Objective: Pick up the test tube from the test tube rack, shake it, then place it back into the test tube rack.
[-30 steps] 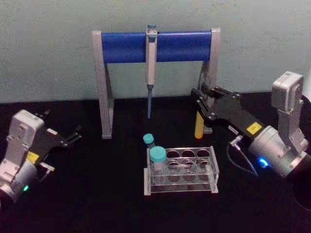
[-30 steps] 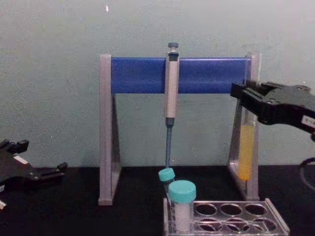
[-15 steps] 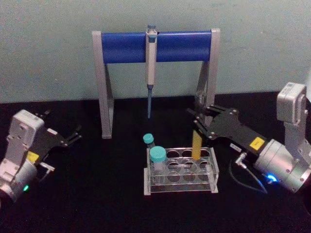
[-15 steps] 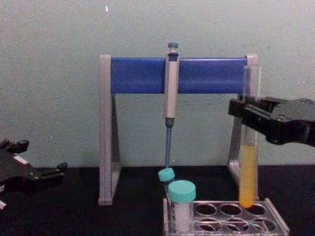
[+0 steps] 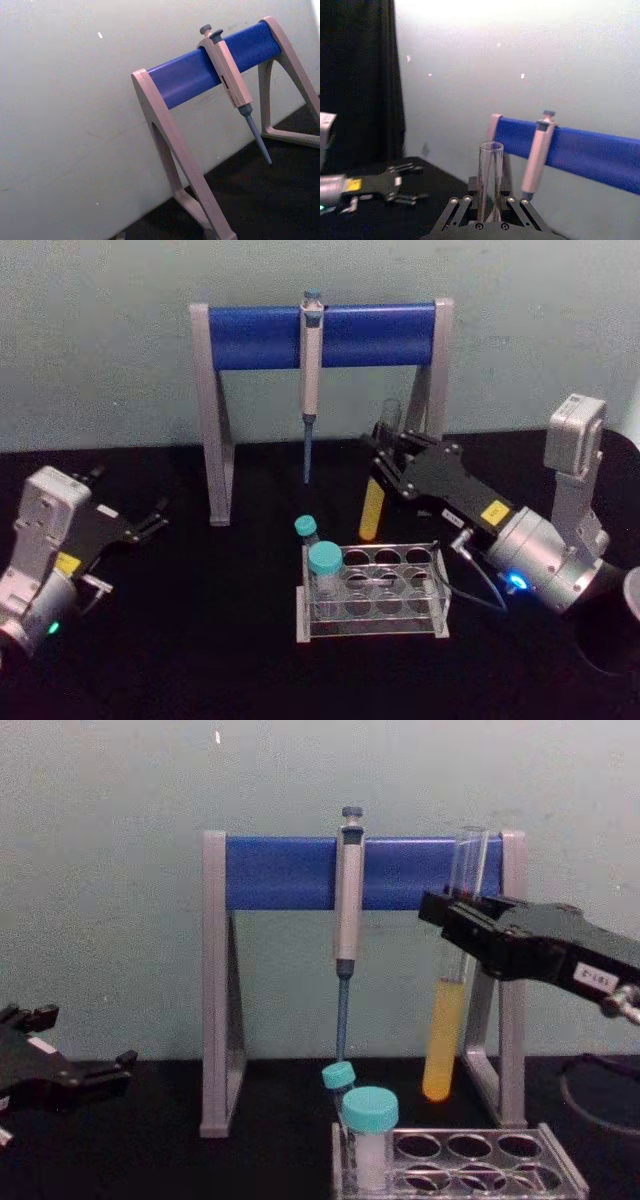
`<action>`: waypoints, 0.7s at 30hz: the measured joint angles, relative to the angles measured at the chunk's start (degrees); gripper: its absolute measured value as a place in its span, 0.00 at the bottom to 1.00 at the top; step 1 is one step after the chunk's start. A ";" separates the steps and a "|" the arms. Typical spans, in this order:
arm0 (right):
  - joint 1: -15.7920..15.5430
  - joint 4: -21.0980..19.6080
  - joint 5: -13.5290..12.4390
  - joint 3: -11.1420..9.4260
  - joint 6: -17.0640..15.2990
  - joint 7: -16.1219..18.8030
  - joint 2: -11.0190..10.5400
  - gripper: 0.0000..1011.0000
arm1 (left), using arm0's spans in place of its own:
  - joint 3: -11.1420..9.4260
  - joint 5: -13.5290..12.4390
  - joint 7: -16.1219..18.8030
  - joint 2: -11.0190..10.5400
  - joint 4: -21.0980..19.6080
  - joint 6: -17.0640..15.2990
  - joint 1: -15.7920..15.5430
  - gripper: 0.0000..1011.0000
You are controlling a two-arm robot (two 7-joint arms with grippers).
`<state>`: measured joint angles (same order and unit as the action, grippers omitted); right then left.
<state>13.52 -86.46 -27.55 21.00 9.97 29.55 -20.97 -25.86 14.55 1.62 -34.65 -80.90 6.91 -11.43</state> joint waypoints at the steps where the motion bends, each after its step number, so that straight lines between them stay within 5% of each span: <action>1: 0.20 0.39 0.20 -0.03 0.44 -0.32 0.31 0.23 | 0.00 0.00 0.00 0.00 0.00 0.00 0.00 0.99; 21: 0.03 1.44 2.76 -1.91 1.40 -3.20 1.80 0.23 | 0.00 0.00 0.00 0.00 0.00 0.00 0.00 0.99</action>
<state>13.55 -85.03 -24.79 19.10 11.37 26.34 -19.17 -25.86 14.55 1.62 -34.65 -80.90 6.91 -11.43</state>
